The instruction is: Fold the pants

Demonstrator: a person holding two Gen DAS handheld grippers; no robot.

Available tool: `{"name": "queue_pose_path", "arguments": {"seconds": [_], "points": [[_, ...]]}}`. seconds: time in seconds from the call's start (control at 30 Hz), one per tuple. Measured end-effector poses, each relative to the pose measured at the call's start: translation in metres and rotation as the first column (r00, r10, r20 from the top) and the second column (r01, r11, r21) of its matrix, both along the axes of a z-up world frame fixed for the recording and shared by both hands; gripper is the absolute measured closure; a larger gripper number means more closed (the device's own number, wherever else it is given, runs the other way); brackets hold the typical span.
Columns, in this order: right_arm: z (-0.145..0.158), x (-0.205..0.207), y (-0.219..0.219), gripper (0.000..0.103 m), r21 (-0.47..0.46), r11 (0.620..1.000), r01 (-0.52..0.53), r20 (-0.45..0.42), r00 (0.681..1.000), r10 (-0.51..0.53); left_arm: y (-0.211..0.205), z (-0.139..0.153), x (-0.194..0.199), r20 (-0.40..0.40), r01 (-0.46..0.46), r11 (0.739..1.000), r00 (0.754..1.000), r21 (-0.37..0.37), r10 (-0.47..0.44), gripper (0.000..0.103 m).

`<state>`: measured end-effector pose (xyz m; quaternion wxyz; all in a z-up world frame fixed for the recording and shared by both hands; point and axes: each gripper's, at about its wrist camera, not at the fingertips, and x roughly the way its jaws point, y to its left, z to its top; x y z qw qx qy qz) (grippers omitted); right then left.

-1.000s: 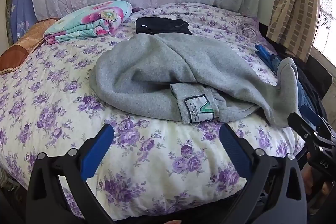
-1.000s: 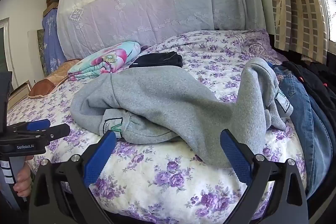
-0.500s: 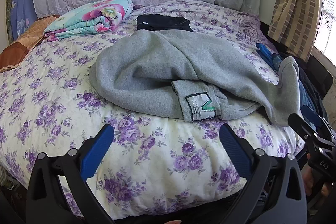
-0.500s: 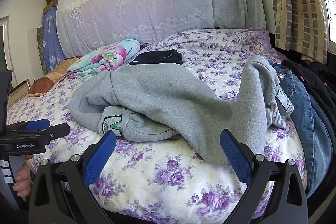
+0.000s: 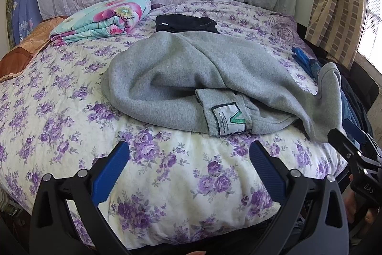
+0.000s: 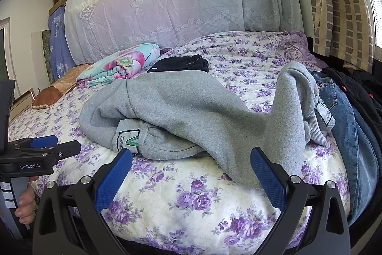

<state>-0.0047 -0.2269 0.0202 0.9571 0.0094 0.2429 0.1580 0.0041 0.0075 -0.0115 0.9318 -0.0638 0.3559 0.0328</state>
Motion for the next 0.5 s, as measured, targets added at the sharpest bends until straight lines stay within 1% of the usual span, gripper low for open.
{"name": "queue_pose_path", "arguments": {"seconds": [0.5], "points": [[-0.0004, -0.0003, 0.0004, 0.004, 0.000, 1.000, 0.000, -0.002, 1.000, 0.000, -0.0004, -0.0021, 0.0001, -0.002, 0.000, 1.000, 1.000, -0.001, 0.000, 0.005]]}}
